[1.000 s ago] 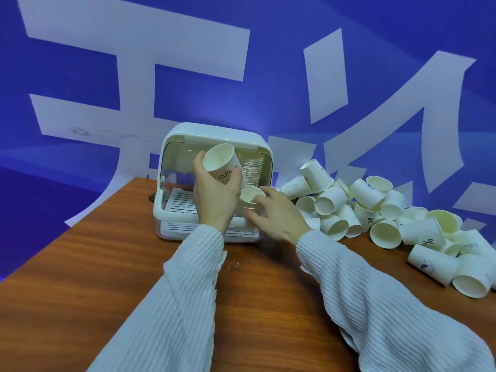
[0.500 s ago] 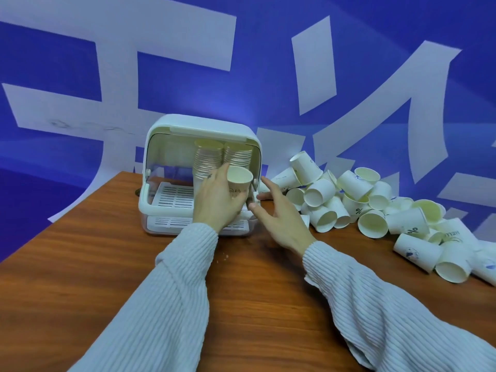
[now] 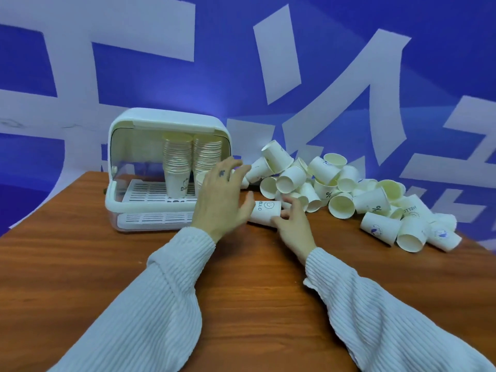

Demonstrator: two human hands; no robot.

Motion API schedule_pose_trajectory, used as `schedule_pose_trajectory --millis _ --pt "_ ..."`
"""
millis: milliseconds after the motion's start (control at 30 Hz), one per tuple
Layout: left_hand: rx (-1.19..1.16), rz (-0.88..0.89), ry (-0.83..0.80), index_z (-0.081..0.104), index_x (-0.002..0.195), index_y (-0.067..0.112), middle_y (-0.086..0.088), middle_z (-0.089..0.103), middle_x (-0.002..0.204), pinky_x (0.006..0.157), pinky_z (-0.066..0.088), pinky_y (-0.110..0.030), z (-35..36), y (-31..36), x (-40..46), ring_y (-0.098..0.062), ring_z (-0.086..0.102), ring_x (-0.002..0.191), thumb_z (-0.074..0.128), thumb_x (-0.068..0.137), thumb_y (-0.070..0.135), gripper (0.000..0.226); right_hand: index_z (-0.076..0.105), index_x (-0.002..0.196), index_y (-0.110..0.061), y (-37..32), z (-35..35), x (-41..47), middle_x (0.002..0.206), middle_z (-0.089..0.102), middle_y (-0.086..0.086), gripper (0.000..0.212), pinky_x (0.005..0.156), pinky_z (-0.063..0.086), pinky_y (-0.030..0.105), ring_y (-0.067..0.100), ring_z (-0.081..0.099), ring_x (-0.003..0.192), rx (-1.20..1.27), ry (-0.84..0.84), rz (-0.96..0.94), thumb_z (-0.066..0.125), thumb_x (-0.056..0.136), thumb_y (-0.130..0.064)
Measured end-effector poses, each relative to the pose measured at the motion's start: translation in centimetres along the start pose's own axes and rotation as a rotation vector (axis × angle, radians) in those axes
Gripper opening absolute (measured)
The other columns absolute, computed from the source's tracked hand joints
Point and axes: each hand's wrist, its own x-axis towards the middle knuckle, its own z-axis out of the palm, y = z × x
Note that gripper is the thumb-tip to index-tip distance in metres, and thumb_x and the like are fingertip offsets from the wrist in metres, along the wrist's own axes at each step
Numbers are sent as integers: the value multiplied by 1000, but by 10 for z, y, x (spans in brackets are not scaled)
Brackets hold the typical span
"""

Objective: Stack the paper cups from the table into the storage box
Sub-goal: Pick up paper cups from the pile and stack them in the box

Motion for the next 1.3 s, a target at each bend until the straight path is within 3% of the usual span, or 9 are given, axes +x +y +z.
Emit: schedule_pose_trajectory --millis 167,300,400,533,733,900,1033,1133,1300 --pt "80 87 -441 31 157 23 -4 45 153 108 43 -47 25 23 -22 -27 47 135 66 81 49 87 57 126 -33 -9 -15 -11 79 64 2 48 81 56 48 19 62 80 313 -62 -48 65 88 -5" --pt "150 -48 -538 11 162 26 -1 44 147 93 51 -40 36 21 -36 -24 55 122 60 92 52 89 63 124 -26 -25 -26 2 100 71 -5 24 91 52 32 10 67 96 227 152 -113 63 100 -29" --pt "25 -140 -473 13 160 28 2 42 146 97 50 -42 35 22 -38 -20 51 127 56 91 57 87 54 142 -23 -35 -34 46 132 63 0 46 102 46 38 17 60 119 54 333 -19 58 99 -39" --pt "-18 -104 -427 18 160 28 4 42 146 98 50 -40 35 22 -43 -18 51 128 52 89 59 84 30 158 -14 -45 -35 90 158 42 11 80 108 39 44 33 46 140 -116 264 202 57 95 -55" --pt "-106 -145 -325 24 159 27 4 44 145 103 47 -39 27 26 -36 -18 48 130 55 88 55 82 22 153 -6 -42 -31 105 148 48 17 88 101 41 42 38 53 131 -134 161 332 67 90 -47" --pt "-420 -442 -208 24 159 30 2 40 150 108 37 -35 12 36 -14 -17 43 135 67 90 40 83 16 160 -18 -48 -48 93 122 46 2 87 97 45 39 24 51 103 10 157 283 65 91 -37" --pt "-583 -576 10 36 152 24 0 47 144 103 43 -32 -10 26 12 -17 50 127 70 78 49 85 25 154 -23 -60 -50 67 115 59 -2 82 74 54 32 16 63 94 189 93 187 71 86 -25" --pt "-648 -652 125 36 147 21 3 51 131 89 50 -19 -36 14 25 -6 56 110 73 83 31 74 31 140 -28 -76 -44 50 116 60 2 77 91 59 39 19 66 104 282 39 92 79 81 -18" --pt "-676 -777 241 37 138 23 1 54 126 77 46 -16 -64 -21 29 -3 57 101 73 85 19 64 31 137 -24 -116 -11 36 115 56 -5 79 76 50 23 6 60 99 217 -44 -98 87 80 -18"
